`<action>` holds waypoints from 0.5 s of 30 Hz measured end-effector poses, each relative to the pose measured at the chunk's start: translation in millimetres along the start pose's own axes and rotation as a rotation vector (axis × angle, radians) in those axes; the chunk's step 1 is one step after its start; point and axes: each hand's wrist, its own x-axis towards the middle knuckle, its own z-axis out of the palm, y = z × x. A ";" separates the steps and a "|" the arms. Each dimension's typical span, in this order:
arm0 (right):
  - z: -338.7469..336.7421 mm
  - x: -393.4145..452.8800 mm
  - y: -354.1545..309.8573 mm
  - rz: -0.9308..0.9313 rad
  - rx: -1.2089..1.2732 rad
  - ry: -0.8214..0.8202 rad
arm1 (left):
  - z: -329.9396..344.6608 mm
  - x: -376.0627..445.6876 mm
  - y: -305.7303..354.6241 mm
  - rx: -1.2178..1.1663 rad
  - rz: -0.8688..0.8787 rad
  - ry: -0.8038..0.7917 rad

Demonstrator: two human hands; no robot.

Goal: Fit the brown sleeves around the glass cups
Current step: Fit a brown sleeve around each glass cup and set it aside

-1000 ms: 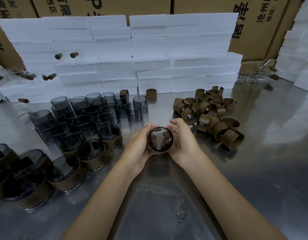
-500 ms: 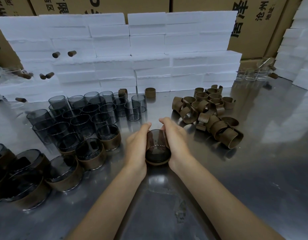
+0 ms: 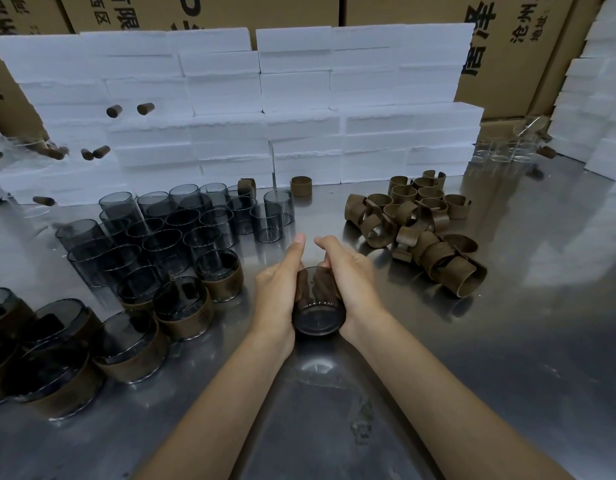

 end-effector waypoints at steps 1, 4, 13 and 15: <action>-0.2 0.5 0.1 -0.002 0.005 -0.003 | 0.1 0.4 -0.2 0.010 0.004 0.000; 0.0 0.6 -0.7 -0.023 0.002 -0.006 | -1.9 2.4 -0.6 0.058 0.031 -0.011; -20.1 10.3 -22.2 -0.409 -0.076 0.217 | -1.5 -7.3 -0.7 0.325 0.027 -0.373; -19.7 8.3 -23.4 -0.406 -0.078 0.169 | 2.4 -9.1 -2.4 0.167 -0.032 -0.376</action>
